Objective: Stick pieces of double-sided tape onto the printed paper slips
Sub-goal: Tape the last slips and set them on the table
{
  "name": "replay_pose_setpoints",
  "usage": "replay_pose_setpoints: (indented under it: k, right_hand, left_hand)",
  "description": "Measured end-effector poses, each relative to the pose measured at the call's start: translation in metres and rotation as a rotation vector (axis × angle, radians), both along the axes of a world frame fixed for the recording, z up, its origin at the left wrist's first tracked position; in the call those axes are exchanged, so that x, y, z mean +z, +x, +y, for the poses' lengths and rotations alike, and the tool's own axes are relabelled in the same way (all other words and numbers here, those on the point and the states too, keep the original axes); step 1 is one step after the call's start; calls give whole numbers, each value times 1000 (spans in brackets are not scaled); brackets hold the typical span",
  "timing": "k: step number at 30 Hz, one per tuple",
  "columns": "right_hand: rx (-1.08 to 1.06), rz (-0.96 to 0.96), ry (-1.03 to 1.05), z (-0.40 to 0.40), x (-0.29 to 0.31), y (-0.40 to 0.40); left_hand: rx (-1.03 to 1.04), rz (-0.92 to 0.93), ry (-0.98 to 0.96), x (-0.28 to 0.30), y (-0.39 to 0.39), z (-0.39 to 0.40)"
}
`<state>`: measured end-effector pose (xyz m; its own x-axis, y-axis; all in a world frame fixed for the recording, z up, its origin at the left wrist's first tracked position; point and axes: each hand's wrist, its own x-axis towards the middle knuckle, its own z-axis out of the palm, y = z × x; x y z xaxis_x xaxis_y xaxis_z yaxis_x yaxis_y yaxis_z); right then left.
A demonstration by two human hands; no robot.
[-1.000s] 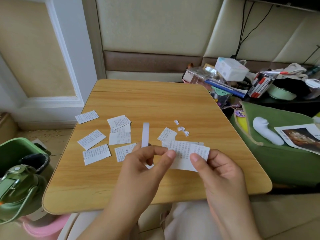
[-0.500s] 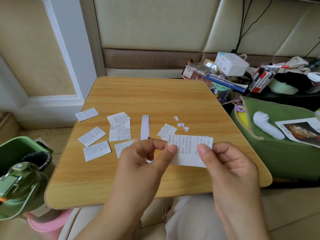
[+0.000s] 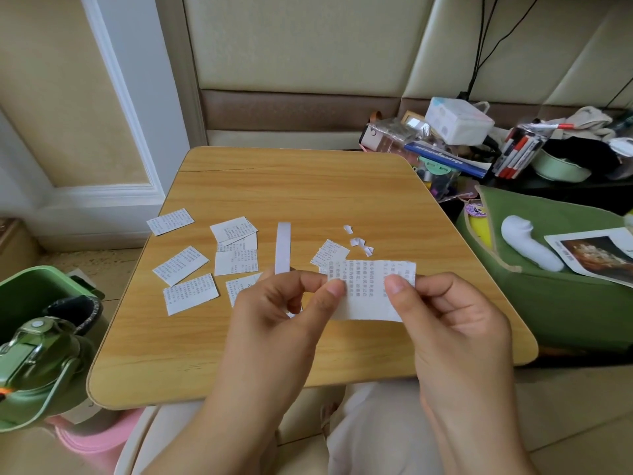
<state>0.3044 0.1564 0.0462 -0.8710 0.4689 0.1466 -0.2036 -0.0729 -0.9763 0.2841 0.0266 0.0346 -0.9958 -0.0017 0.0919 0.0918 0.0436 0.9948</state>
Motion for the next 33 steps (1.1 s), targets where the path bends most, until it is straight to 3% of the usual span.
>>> replay_pose_setpoints:
  k: [26, 33]
  right_hand:
    - [-6, -17, 27, -1, -1, 1]
    - [-11, -12, -32, 1, 0, 2]
  left_hand:
    - [82, 95, -60, -3, 4, 3]
    - [45, 28, 22, -3, 4, 1]
